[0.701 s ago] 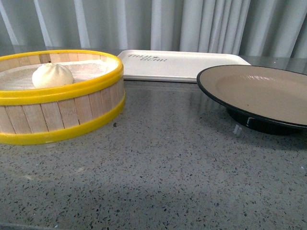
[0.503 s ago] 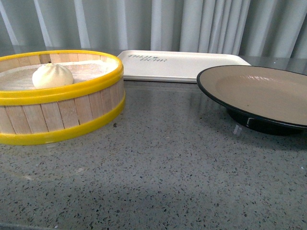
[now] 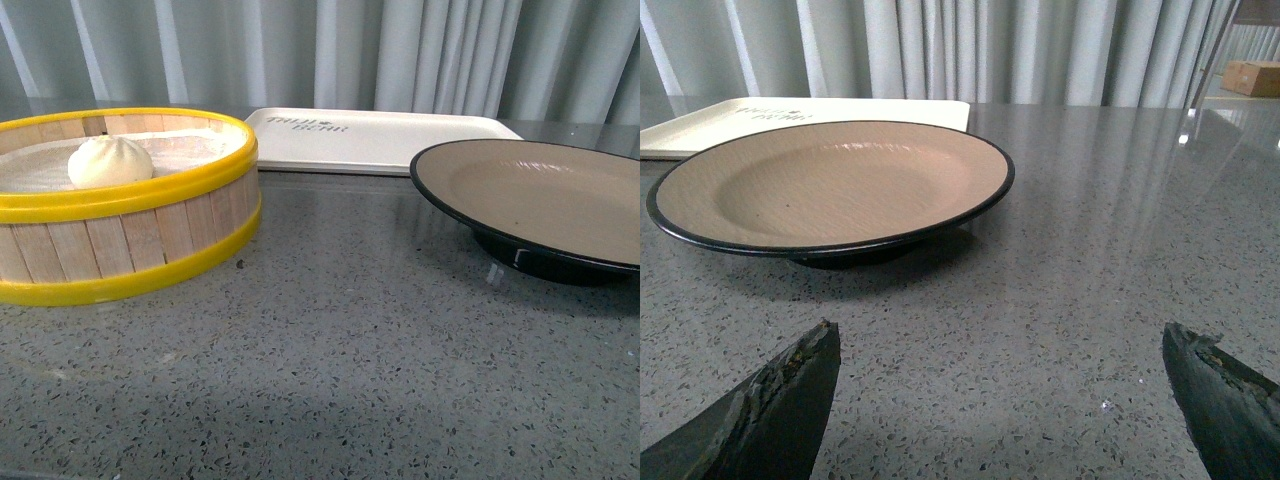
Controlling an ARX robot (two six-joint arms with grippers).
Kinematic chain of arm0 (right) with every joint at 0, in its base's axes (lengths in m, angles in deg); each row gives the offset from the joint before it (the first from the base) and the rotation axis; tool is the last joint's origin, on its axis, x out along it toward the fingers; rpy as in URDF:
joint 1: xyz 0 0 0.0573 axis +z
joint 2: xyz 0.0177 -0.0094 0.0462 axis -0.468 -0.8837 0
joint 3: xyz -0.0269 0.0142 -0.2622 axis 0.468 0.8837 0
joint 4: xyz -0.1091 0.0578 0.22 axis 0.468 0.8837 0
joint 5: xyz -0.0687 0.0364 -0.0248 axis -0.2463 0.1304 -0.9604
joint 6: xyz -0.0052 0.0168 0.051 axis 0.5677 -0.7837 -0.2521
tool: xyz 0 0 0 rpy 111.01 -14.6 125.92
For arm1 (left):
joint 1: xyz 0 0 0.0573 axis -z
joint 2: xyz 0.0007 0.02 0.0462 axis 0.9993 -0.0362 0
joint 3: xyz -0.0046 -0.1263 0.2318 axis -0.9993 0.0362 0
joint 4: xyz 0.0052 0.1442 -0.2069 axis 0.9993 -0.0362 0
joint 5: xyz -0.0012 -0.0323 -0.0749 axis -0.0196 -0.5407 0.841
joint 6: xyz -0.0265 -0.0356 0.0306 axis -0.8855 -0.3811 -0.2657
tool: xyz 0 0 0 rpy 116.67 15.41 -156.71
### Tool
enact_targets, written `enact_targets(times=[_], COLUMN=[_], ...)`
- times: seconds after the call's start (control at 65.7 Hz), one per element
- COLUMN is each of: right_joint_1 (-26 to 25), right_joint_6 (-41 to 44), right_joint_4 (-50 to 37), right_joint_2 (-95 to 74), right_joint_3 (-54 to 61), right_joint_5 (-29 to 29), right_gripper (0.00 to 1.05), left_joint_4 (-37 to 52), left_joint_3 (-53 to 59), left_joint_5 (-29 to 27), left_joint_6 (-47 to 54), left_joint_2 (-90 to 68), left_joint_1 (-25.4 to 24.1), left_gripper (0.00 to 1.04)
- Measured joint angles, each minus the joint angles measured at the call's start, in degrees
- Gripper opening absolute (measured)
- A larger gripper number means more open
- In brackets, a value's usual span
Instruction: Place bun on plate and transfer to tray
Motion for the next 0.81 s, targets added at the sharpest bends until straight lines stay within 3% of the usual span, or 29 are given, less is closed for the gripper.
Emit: enact_targets(times=[0.305,0.411,0.457,0.609,0.67,0.807], right_joint_1=[0.0,0.0,0.0,0.0,0.0,0.0], right_joint_6=[0.0,0.0,0.0,0.0,0.0,0.0], right_joint_4=[0.0,0.0,0.0,0.0,0.0,0.0], right_joint_2=[0.0,0.0,0.0,0.0,0.0,0.0], right_joint_3=[0.0,0.0,0.0,0.0,0.0,0.0], right_joint_5=[0.0,0.0,0.2,0.0,0.0,0.0], right_gripper=[0.96,0.96,0.96,0.96,0.96,0.96], left_joint_4=[0.0,-15.8,-17.5,-5.0,0.8,4.5], left_joint_3=[0.0,-7.1,-10.0,-23.2,-30.7,-43.6], left_joint_5=[0.0,7.3,7.8,7.8,6.1,3.3], left_joint_6=[0.0,-0.1,0.1,1.8,2.1,2.9], left_joint_2=[0.0,-11.0,-16.5,-34.6,-43.2,-57.5], left_joint_1=[0.0,-2.4,-3.1,-5.4,-3.7,3.1], left_gripper=[0.98,0.98,0.98,0.98,0.98,0.98])
